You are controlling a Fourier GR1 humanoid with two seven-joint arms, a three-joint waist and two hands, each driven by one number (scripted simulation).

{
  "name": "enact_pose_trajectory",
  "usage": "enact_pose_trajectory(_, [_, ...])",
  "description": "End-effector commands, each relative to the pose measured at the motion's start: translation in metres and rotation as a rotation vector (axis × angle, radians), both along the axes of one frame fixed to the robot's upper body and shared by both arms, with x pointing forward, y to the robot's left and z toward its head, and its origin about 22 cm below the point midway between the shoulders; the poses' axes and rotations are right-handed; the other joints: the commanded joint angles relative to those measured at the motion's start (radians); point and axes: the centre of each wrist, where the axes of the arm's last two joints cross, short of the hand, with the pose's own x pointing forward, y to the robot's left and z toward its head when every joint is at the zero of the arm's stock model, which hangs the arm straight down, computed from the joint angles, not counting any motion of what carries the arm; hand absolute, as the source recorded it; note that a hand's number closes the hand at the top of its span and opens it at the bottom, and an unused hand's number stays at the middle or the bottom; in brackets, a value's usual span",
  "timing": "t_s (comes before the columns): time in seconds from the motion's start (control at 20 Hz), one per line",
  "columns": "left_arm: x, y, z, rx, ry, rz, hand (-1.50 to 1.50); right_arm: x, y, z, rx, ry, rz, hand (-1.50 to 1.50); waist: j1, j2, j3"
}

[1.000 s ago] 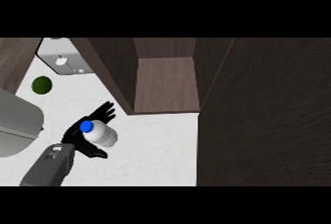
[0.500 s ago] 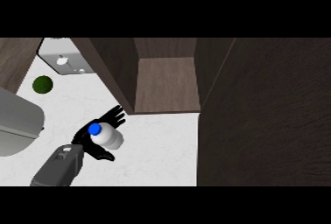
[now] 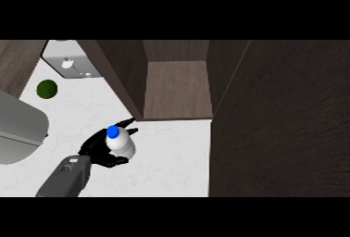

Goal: Pick up the bottled water, place it into the cabinet and close the cabinet

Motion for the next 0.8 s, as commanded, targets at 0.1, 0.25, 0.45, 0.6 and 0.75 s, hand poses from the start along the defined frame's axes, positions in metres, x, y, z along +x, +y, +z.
enact_pose_trajectory(0.1, [-0.010,-0.011,-0.008,-0.228,-0.060,-0.112,1.50,-0.007,0.002,0.003,0.022,0.006,-0.012,-1.50,-0.004,-0.004,-0.003])
enact_pose_trajectory(0.25, [-0.010,-0.023,-0.012,-0.245,-0.041,-0.108,1.50,0.005,0.007,-0.006,-0.012,0.007,0.010,-1.50,0.001,-0.001,-0.003])
enact_pose_trajectory(0.45, [-0.007,-0.022,-0.008,-0.222,-0.076,-0.109,1.50,0.002,0.015,0.003,0.001,-0.002,0.003,-1.50,0.001,-0.002,-0.003])
enact_pose_trajectory(0.6, [-0.025,0.014,-0.012,-0.176,-0.134,0.276,1.50,-0.005,-0.005,0.000,-0.006,0.004,-0.042,-1.50,0.028,-0.011,-0.001])
enact_pose_trajectory(0.75, [-0.054,0.034,-0.025,-0.127,-0.153,0.626,1.50,-0.010,-0.008,-0.010,-0.019,0.046,-0.050,-1.50,0.055,-0.015,0.001])
